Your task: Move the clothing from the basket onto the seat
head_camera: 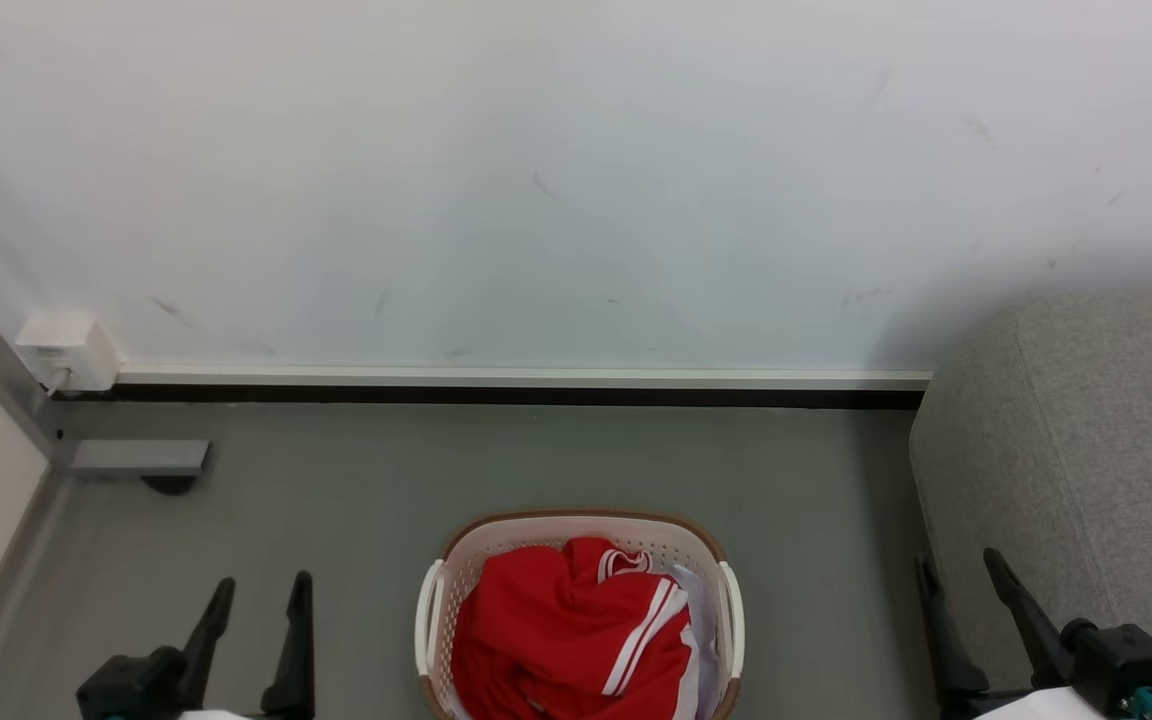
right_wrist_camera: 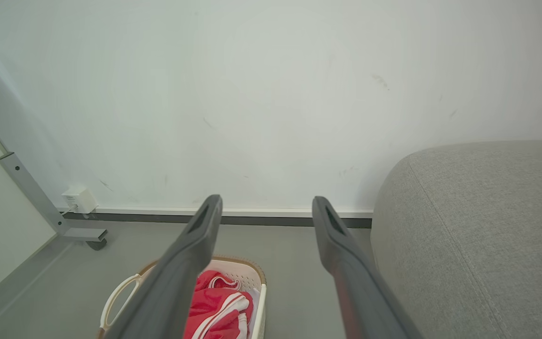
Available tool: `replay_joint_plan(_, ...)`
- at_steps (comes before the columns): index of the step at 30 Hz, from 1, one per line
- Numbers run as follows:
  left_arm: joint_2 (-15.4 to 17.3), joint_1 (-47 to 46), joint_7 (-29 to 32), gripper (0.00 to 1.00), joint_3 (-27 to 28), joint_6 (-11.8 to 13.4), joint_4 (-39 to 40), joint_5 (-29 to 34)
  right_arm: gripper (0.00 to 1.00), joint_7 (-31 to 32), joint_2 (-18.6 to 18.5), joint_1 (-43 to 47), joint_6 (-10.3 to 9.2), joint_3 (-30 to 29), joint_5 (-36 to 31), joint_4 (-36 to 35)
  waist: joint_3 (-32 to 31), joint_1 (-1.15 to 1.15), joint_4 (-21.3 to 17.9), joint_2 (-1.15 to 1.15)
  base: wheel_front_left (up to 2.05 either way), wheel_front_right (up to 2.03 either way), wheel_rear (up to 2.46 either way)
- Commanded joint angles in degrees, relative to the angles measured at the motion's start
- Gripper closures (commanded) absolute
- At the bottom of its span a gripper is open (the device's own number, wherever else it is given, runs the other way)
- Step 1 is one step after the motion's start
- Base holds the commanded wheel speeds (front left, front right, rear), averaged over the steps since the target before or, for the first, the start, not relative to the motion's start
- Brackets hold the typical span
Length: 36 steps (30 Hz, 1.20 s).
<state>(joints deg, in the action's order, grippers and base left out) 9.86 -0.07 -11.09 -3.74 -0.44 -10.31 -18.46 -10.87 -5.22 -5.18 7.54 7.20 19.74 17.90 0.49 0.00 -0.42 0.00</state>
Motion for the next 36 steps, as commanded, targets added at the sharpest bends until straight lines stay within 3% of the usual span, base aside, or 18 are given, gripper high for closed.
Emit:
replay_joint_plan(1, 0.61, 0.25, -0.33, 0.00, 0.29, 0.10, 0.62, 1.60, 0.00, -0.55, -0.35, 0.04, -0.07, 0.13, -1.35, -0.49, 0.02, 0.00, 0.02, 0.00, 0.00, 0.00, 0.00)
replay_joint_plan(19, -2.76, 0.93, -2.52, 0.00, 4.88, -5.49, -1.43, 6.60, 0.00, -2.74, -0.48, 0.48, -0.08, -0.34, -5.34, 1.08, 0.16, 0.00, -0.39, 0.00, 0.00, 0.00, 0.00)
replay_joint_plan(36, -4.07, 1.43, -4.16, 0.00, 6.45, -6.91, -1.82, 14.20, 0.00, -4.42, -1.06, 0.24, -0.10, 0.33, -10.80, 1.77, 0.31, 0.00, -0.69, 0.00, 0.00, 0.00, 0.00)
